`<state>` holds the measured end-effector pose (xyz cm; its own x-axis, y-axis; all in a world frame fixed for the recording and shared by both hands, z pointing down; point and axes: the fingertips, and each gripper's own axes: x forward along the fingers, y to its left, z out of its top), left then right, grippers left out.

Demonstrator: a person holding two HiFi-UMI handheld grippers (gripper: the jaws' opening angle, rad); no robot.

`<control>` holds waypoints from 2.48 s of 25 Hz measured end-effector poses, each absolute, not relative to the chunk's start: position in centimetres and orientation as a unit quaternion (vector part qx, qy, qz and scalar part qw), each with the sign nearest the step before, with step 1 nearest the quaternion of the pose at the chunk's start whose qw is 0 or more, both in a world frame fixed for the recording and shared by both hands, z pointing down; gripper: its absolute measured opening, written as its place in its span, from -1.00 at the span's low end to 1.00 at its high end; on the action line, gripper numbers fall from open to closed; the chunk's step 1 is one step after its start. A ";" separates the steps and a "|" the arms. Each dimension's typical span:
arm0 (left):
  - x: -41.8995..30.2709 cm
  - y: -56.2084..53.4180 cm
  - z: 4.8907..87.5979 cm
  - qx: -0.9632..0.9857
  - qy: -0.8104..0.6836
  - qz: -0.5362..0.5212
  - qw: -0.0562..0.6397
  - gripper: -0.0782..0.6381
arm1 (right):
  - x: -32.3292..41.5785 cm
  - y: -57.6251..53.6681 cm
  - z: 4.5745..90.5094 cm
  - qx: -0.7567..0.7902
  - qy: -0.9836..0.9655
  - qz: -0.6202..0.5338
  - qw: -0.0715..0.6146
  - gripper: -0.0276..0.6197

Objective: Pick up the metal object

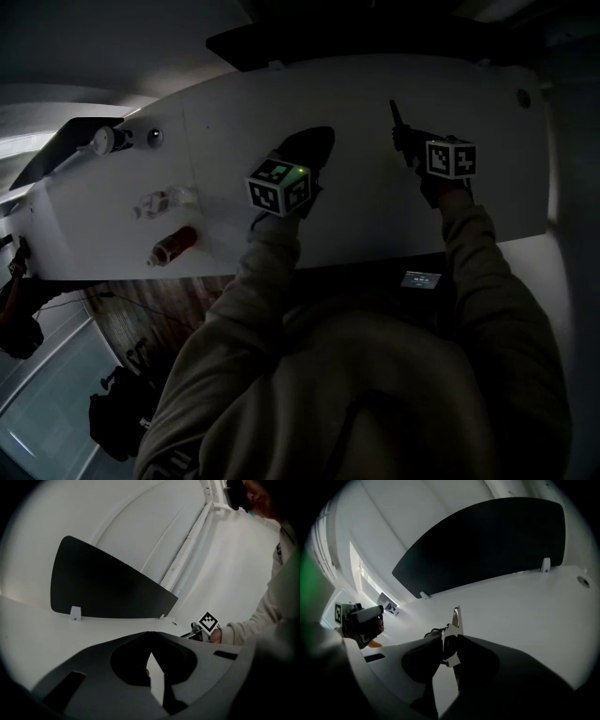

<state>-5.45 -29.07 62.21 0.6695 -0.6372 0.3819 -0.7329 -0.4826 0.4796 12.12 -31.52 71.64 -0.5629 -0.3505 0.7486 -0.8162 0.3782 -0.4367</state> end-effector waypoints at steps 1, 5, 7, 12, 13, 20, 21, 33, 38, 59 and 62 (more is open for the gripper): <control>-5.7 -29.2 62.0 0.856 -0.404 0.077 0.314 -0.77 | 12.1 -31.5 71.4 0.370 -0.781 0.422 0.273 -0.62; -6.8 -29.5 61.7 0.844 -0.425 0.079 0.317 -0.77 | 12.3 -31.8 70.0 0.372 -0.784 0.427 0.255 -0.62; -7.4 -29.5 61.1 0.843 -0.432 0.078 0.313 -0.77 | 12.1 -32.1 69.2 0.371 -0.789 0.421 0.252 -0.62; -9.1 -29.8 58.0 0.840 -0.451 0.063 0.296 -0.77 | 12.2 -32.5 66.4 0.366 -0.804 0.397 0.250 -0.62; -9.6 -29.9 57.4 0.839 -0.455 0.062 0.292 -0.77 | 12.1 -32.6 65.7 0.365 -0.807 0.392 0.249 -0.62; -11.5 -31.4 52.2 0.836 -0.481 0.046 0.260 -0.77 | 12.1 -33.6 59.7 0.364 -0.830 0.366 0.209 -0.62; -11.8 -31.9 51.4 0.837 -0.484 0.042 0.253 -0.77 | 11.9 -34.1 58.5 0.364 -0.837 0.356 0.202 -0.62; -11.0 -33.2 37.3 0.863 -0.480 -0.035 0.157 -0.77 | 9.1 -35.4 42.9 0.354 -0.896 0.239 0.120 -0.62; -11.0 -33.4 28.6 0.873 -0.478 -0.051 0.078 -0.77 | 8.2 -35.8 33.1 0.344 -0.917 0.190 0.073 -0.62; -9.8 -32.0 23.0 0.883 -0.469 -0.023 0.009 -0.77 | 5.7 -34.0 22.2 0.363 -0.928 0.072 0.029 -0.63; -9.6 -32.1 23.4 0.884 -0.466 -0.025 0.015 -0.77 | 5.7 -34.1 22.4 0.364 -0.928 0.075 0.035 -0.64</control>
